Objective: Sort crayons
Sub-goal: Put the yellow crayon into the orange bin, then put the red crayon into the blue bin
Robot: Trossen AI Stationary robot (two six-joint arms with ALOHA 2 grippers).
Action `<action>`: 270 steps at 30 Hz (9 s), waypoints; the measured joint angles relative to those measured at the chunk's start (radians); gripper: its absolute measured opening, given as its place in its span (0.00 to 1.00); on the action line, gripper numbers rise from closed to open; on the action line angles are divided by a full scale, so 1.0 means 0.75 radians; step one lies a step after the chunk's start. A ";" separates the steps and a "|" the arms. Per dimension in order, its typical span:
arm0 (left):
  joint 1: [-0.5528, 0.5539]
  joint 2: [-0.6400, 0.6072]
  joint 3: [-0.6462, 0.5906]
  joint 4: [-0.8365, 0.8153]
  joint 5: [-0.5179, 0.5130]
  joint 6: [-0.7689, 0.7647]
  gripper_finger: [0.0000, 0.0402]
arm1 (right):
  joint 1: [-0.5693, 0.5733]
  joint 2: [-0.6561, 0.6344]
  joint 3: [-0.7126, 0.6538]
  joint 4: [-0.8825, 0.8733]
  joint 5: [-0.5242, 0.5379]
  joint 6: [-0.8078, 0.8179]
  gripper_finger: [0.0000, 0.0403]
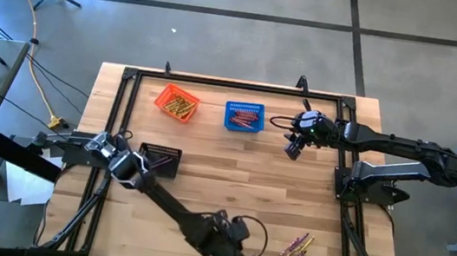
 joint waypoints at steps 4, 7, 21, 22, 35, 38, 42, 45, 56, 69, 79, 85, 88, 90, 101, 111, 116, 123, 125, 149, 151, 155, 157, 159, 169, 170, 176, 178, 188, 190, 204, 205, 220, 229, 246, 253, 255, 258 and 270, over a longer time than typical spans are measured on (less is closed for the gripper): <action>-0.034 0.007 0.018 0.013 0.070 -0.066 0.15 | 0.000 0.000 0.000 0.000 0.000 0.000 0.31; -0.056 0.007 0.013 0.016 0.105 -0.109 0.15 | 0.000 0.000 0.000 0.000 0.000 0.000 0.31; -0.070 0.067 0.012 -0.082 0.266 -0.098 0.17 | 0.000 0.000 0.000 0.000 0.000 0.000 0.31; -0.065 0.074 0.012 -0.094 0.274 -0.082 0.17 | 0.000 -0.001 -0.001 0.000 0.000 0.000 0.31; -0.015 0.088 0.012 -0.121 0.276 0.042 0.17 | 0.000 -0.001 -0.001 0.000 0.000 0.000 0.31; -0.006 0.088 0.012 -0.110 0.295 0.060 0.17 | 0.000 -0.001 -0.001 0.001 0.000 0.000 0.31; -0.001 0.088 0.012 -0.078 0.345 0.078 0.17 | 0.000 -0.001 -0.001 0.000 0.000 0.000 0.31; -0.006 0.088 0.012 -0.078 0.348 0.126 0.17 | 0.000 -0.001 -0.001 0.000 0.000 0.000 0.31; -0.007 0.132 0.015 -0.073 0.361 0.281 0.17 | 0.000 0.000 -0.001 0.001 0.000 0.000 0.31; 0.005 0.137 0.015 -0.096 0.236 0.451 0.02 | 0.000 0.000 -0.001 0.000 0.000 0.000 0.31; 0.024 0.122 0.025 -0.054 0.297 0.376 0.01 | 0.000 0.000 -0.001 0.001 0.000 0.000 0.31; 0.024 0.078 0.028 -0.078 0.260 0.368 0.01 | 0.000 0.000 -0.001 0.001 0.000 0.000 0.31; 0.023 0.020 0.028 -0.158 0.191 0.360 0.01 | 0.000 0.000 -0.001 0.000 0.000 0.000 0.31; 0.023 -0.031 0.030 -0.230 0.119 0.344 0.01 | 0.000 0.000 -0.001 0.000 0.000 0.000 0.31; 0.112 -0.250 -0.025 -1.013 -0.269 0.163 0.01 | 0.000 -0.001 -0.001 0.000 0.000 0.000 0.31; 0.418 -0.748 -0.684 -0.940 -0.340 0.170 0.01 | 0.000 0.000 -0.001 0.000 0.000 0.000 0.31; 0.656 -1.042 -1.068 -0.674 -0.317 0.220 0.01 | 0.000 0.000 -0.001 0.001 0.000 0.000 0.31; 1.014 -1.323 -1.491 -0.155 -0.250 0.450 0.01 | 0.000 0.000 -0.001 0.000 0.000 0.000 0.31; 1.109 -1.372 -1.569 -0.018 -0.218 0.510 0.01 | 0.000 0.000 -0.001 0.001 0.000 0.000 0.31; 1.540 -1.411 -1.802 0.526 0.180 0.616 0.19 | 0.000 0.000 -0.001 0.001 0.000 0.000 0.31; 1.505 -1.411 -1.802 0.526 0.215 0.617 0.22 | 0.000 0.000 -0.001 0.000 0.000 0.000 0.31; 1.395 -1.411 -1.802 0.583 0.294 0.618 0.22 | 0.000 0.000 -0.001 0.000 0.000 0.000 0.31; 1.309 -1.411 -1.802 0.648 0.352 0.619 0.21 | 0.000 0.000 -0.001 0.000 0.000 0.000 0.31; 1.203 -1.411 -1.802 0.738 0.376 0.617 0.20 | 0.000 -0.001 -0.001 0.000 0.000 0.000 0.31; 0.517 -1.155 -1.711 1.188 0.085 0.399 0.17 | 0.000 -0.001 0.000 0.001 0.000 0.000 0.31; 0.459 -1.096 -1.667 1.193 0.055 0.381 0.17 | 0.000 -0.001 0.000 0.001 0.000 0.000 0.31; 0.210 -0.739 -1.303 1.019 -0.059 0.365 0.19 | 0.000 -0.001 0.000 0.000 0.000 0.000 0.31; 0.163 -0.645 -1.175 0.916 -0.083 0.326 0.20 | 0.000 0.000 0.000 0.000 0.000 0.000 0.31; 0.035 -0.319 -0.701 0.603 -0.085 0.188 0.21 | 0.000 0.000 0.000 0.000 0.000 0.000 0.31; 0.019 -0.289 -0.655 0.569 -0.084 0.196 0.21 | 0.000 -0.001 0.000 0.000 0.000 0.000 0.31; -0.098 -0.204 -0.591 0.770 0.004 0.186 0.21 | 0.000 0.000 0.000 0.001 0.000 0.000 0.31; -0.103 -0.193 -0.591 0.785 0.007 0.186 0.21 | 0.000 0.000 0.000 0.000 0.000 0.000 0.31; -0.124 -0.054 -0.470 0.740 0.125 0.338 0.21 | 0.000 0.000 0.000 0.000 0.000 0.000 0.31; -0.116 -0.035 -0.466 0.708 0.186 0.399 0.21 | 0.000 -0.001 0.000 0.000 0.000 0.000 0.31; -0.038 -0.043 -0.462 0.520 0.283 0.466 0.21 | 0.000 -0.001 0.000 0.000 0.000 0.000 0.31; 0.011 -0.045 -0.461 0.410 0.277 0.465 0.21 | 0.000 0.000 0.000 0.000 0.000 0.000 0.31; 0.023 -0.046 -0.460 0.385 0.276 0.465 0.21 | 0.000 0.000 0.000 0.000 0.000 0.000 0.31; 0.037 -0.046 -0.460 0.366 0.290 0.465 0.19 | 0.000 -0.001 0.000 0.000 0.000 0.000 0.31; 0.051 -0.045 -0.465 0.343 0.299 0.460 0.01 | 0.000 0.000 0.000 0.000 0.000 0.000 0.31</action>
